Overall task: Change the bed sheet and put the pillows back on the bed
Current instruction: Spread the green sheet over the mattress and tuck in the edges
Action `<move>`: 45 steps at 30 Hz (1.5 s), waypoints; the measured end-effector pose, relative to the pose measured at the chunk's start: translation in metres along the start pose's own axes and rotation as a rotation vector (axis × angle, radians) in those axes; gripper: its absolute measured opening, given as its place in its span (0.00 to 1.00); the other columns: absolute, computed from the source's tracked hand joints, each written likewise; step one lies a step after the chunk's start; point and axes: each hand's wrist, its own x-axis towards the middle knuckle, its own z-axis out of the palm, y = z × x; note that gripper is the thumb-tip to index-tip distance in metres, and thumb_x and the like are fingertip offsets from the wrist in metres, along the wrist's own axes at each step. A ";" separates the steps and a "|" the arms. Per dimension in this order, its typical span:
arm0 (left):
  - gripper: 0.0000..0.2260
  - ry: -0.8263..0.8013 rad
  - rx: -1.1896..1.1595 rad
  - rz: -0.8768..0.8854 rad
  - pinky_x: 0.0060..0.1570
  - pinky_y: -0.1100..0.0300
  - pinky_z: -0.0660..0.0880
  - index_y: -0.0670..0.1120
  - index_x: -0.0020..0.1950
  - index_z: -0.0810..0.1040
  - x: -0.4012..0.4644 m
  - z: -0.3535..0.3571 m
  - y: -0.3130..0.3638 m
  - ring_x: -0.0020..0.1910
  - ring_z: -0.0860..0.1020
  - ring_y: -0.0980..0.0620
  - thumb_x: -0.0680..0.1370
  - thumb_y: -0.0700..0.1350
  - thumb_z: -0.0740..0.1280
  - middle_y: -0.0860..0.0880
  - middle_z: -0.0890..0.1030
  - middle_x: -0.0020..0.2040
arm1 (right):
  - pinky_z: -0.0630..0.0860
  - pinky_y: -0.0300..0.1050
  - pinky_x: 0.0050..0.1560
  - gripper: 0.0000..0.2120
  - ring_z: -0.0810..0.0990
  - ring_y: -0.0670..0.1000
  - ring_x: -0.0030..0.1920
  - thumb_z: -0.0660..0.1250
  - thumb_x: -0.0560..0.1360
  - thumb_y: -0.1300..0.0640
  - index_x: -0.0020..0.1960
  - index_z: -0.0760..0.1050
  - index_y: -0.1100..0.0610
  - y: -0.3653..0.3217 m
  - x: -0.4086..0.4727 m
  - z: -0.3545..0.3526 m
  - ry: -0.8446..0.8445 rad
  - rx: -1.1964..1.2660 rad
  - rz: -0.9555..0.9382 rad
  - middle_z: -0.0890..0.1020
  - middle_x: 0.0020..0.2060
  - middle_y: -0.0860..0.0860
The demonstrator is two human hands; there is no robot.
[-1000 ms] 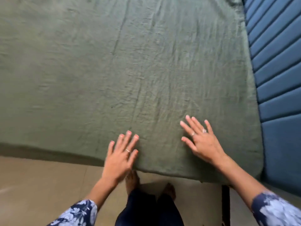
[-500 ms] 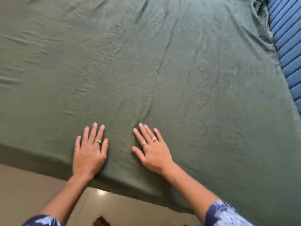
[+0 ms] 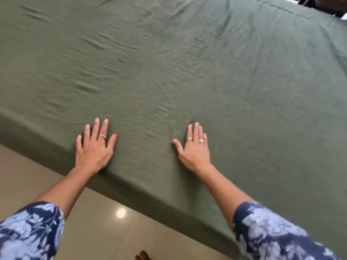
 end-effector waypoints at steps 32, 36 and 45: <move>0.31 -0.075 -0.516 -0.413 0.72 0.53 0.56 0.42 0.79 0.47 0.088 -0.095 -0.209 0.77 0.56 0.46 0.82 0.57 0.52 0.43 0.55 0.78 | 0.46 0.48 0.76 0.36 0.48 0.55 0.77 0.47 0.80 0.38 0.78 0.50 0.62 -0.335 0.091 0.049 -0.167 -0.034 -0.364 0.49 0.77 0.58; 0.25 0.097 -0.528 -0.533 0.64 0.51 0.66 0.42 0.76 0.62 0.114 -0.117 -0.229 0.67 0.70 0.40 0.82 0.53 0.56 0.41 0.75 0.67 | 0.51 0.52 0.75 0.31 0.60 0.55 0.75 0.49 0.79 0.41 0.74 0.64 0.60 -0.385 0.039 0.083 -0.154 -0.088 -0.854 0.62 0.74 0.57; 0.18 0.071 -0.526 -0.908 0.55 0.51 0.72 0.37 0.56 0.78 0.207 -0.141 -0.332 0.59 0.76 0.38 0.80 0.52 0.62 0.38 0.79 0.58 | 0.53 0.51 0.75 0.30 0.55 0.55 0.76 0.53 0.81 0.44 0.76 0.59 0.60 -0.484 0.151 0.074 -0.165 0.077 -0.764 0.56 0.77 0.57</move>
